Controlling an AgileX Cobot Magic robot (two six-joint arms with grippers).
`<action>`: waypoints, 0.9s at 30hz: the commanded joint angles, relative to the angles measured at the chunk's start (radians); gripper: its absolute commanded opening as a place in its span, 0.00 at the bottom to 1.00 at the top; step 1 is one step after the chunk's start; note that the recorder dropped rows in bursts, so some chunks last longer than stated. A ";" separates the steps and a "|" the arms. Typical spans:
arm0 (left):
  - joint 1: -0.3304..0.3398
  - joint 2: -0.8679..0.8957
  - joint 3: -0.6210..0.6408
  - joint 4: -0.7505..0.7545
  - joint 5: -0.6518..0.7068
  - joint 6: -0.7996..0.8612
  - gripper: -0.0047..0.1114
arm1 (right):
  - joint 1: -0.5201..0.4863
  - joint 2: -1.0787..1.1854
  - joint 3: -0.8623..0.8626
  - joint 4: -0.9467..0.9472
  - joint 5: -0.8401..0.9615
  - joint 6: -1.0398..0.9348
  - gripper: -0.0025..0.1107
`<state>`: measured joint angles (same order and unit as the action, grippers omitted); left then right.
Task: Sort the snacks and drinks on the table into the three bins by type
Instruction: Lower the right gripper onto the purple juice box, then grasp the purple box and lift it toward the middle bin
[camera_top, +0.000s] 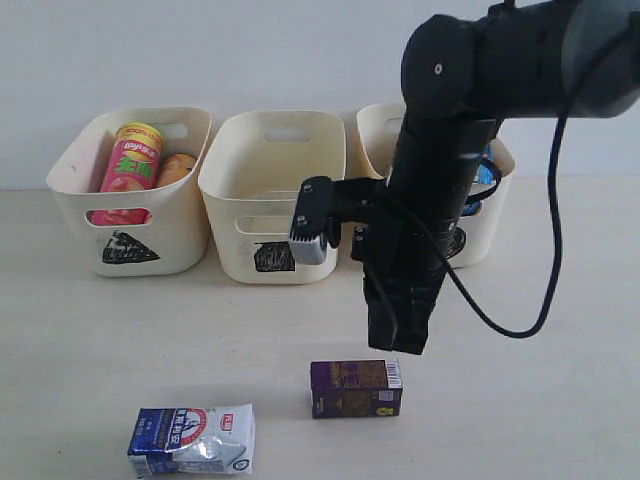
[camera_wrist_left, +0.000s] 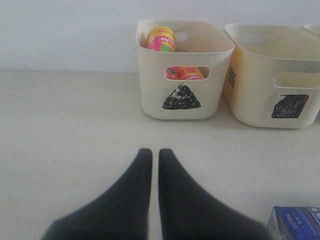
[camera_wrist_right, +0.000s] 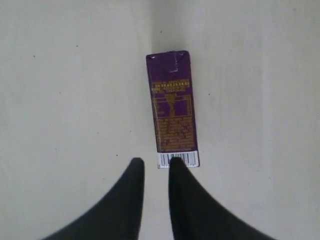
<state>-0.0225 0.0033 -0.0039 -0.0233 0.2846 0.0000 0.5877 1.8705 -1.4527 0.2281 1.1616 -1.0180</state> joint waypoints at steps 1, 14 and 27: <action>0.001 -0.003 0.004 -0.011 -0.006 -0.007 0.08 | 0.003 0.026 -0.005 0.007 -0.037 -0.019 0.45; 0.001 -0.003 0.004 -0.011 -0.008 -0.007 0.08 | 0.005 0.132 -0.005 0.055 -0.169 -0.028 0.77; 0.001 -0.003 0.004 -0.011 -0.006 -0.007 0.08 | 0.005 0.238 -0.005 0.056 -0.216 -0.039 0.77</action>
<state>-0.0225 0.0033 -0.0039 -0.0233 0.2846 0.0000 0.5893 2.0994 -1.4534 0.2895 0.9603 -1.0456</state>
